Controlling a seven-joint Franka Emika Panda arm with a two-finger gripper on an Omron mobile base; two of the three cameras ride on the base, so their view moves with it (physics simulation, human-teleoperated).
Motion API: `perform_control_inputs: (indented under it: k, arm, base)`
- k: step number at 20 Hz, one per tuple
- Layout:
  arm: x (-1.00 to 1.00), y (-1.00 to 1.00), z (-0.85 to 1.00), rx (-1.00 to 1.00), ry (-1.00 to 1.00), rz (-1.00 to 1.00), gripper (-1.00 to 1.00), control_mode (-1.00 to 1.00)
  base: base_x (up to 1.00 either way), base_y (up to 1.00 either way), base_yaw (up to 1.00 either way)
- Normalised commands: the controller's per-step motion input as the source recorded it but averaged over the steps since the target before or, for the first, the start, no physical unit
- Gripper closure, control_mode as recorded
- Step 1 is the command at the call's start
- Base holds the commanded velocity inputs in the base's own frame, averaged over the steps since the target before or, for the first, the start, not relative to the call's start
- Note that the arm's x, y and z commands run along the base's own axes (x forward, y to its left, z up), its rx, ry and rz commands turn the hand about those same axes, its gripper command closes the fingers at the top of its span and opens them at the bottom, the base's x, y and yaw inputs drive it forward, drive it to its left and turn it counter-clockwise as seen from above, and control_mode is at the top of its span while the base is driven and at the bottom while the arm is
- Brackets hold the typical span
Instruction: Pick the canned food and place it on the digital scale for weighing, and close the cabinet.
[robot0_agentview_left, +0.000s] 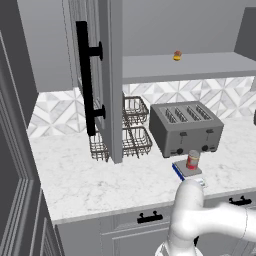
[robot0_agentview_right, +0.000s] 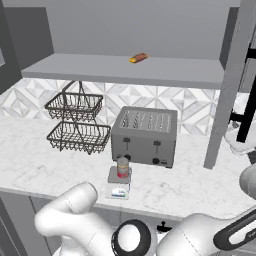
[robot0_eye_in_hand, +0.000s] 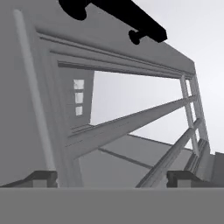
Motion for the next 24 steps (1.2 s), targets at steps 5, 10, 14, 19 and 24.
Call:
perform_control_inputs:
  k: [5, 10, 14, 19, 24]
  arm:
    - [-0.06, 1.0, 0.36, -0.14, -0.02, -0.16, -1.0, -1.0]
    - [0.09, 1.0, 0.17, -0.2, 0.0, -0.22, -1.0, -1.0]
    - [0.36, 1.0, 0.24, -0.21, 0.01, -0.22, -1.0, -1.0]
    - [0.47, 0.93, 0.16, -0.21, 0.07, -0.22, -1.0, -1.0]
    - [0.63, 0.72, 0.0, -0.19, 0.14, -0.2, -1.0, -1.0]
  base:
    - [0.0, 0.0, 0.0]
    - [0.0, 0.0, 0.0]
    - [0.0, 0.0, 0.0]
    - [0.0, 0.0, 0.0]
    - [0.0, 0.0, 0.0]
